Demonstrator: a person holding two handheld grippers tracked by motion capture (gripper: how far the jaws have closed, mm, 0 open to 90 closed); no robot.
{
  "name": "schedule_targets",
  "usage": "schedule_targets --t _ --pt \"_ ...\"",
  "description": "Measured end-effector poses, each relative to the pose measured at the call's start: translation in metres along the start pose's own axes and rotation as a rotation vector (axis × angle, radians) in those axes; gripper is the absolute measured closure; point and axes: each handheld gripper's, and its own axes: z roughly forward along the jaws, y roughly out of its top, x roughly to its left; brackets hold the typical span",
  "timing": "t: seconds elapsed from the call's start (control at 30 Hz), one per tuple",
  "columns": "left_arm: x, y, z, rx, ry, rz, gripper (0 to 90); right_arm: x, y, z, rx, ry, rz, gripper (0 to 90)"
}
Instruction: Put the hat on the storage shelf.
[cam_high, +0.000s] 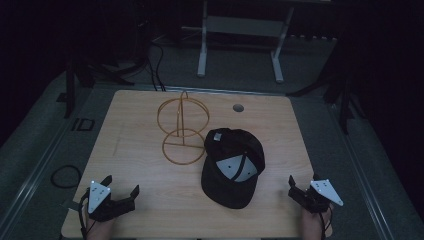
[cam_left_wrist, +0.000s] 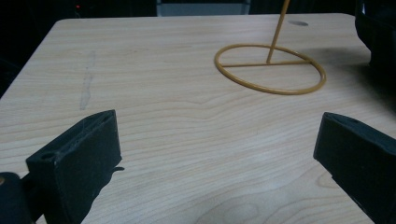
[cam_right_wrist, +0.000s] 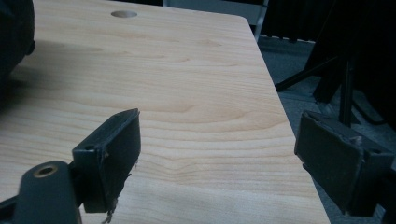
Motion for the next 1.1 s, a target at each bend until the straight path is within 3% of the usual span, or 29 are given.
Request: schedule_targets --t 0.07,0.17,0.37,0.47,0.53,0.67,0.73,0.8,0.87,0.97,1.0,1.1 --pt "-0.001 0.0 0.0 -0.002 -0.005 -0.007 1.1 -0.003 -0.001 -0.002 -0.014 0.022 0.034 13.6" --pt "-0.005 0.001 0.002 0.008 -0.012 0.01 1.1 -0.004 0.0 -0.002 -0.016 0.023 0.034 13.5" --pt "-0.007 0.001 0.003 0.023 -0.026 0.02 1.1 -0.003 0.018 -0.016 -0.001 0.055 0.062 12.2" --pt "-0.007 0.001 0.003 0.032 -0.027 0.026 1.1 0.001 0.034 -0.024 -0.002 0.107 0.092 12.1" --pt "-0.007 0.001 0.003 0.034 -0.028 0.021 1.1 0.008 0.044 -0.027 0.007 0.117 0.087 11.2" --pt "-0.007 0.001 0.003 0.035 -0.034 0.018 1.1 0.026 0.066 -0.037 -0.03 0.2 0.03 11.0" --pt "-0.007 0.001 0.003 0.037 -0.035 0.016 1.1 0.03 0.07 -0.038 -0.034 0.209 0.019 11.0" --pt "-0.008 0.001 0.004 0.041 -0.04 0.02 1.1 0.046 0.087 -0.043 -0.04 0.271 -0.017 11.2" --pt "-0.008 0.001 0.004 0.043 -0.041 0.022 1.1 0.057 0.097 -0.045 -0.05 0.295 -0.046 11.2" --pt "-0.008 0.001 0.004 0.044 -0.047 0.016 1.1 0.065 0.104 -0.044 -0.06 0.333 -0.051 11.2" --pt "-0.007 0.001 0.004 0.045 -0.049 0.016 1.2 0.075 0.111 -0.041 -0.066 0.355 -0.053 10.4" --pt "-0.008 0.001 0.003 0.044 -0.051 0.015 1.1 0.088 0.118 -0.034 -0.057 0.368 -0.068 9.8"
